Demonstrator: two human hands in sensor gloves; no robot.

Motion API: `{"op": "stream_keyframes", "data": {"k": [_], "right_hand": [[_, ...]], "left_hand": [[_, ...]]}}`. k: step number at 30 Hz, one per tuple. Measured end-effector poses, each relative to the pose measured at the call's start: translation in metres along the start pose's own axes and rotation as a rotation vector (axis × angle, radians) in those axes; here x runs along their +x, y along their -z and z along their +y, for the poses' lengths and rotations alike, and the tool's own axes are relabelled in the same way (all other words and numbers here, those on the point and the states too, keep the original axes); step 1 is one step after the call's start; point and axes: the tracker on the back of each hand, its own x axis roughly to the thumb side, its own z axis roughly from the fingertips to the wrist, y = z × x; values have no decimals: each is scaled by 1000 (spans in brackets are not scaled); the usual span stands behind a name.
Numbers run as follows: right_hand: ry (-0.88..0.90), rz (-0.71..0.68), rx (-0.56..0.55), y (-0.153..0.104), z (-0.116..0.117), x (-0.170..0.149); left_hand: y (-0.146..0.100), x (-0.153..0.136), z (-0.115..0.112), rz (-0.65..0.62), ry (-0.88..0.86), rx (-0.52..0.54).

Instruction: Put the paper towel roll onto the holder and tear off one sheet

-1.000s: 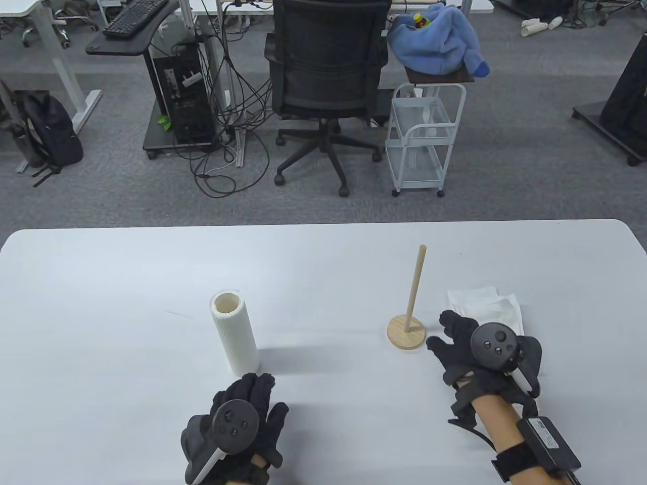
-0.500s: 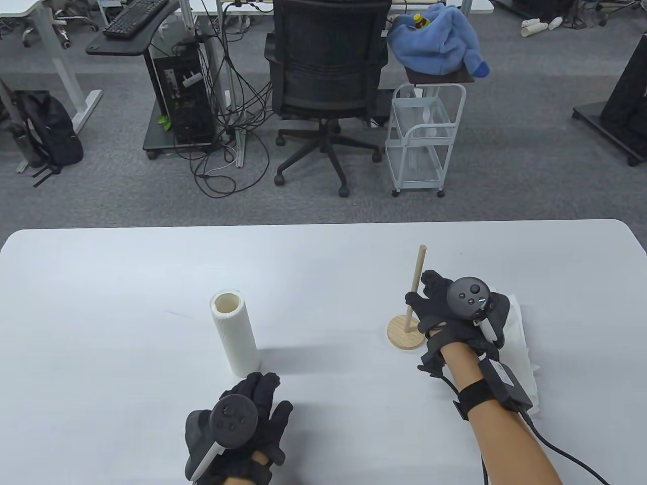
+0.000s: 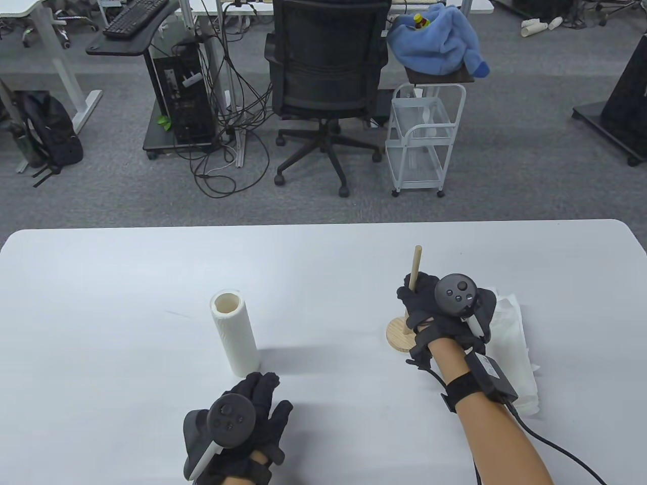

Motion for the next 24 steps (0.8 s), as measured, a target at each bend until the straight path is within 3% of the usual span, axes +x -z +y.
{"op": "stream_keyframes", "data": {"k": [11,24], "right_hand": [[52,-100,62,-35,17,39],[55,-137,82,-54,35,68]], "left_hand": [[-1,-1,-1,10,-10,-15],[-4,-3,-1,15,-29,-20]]}}
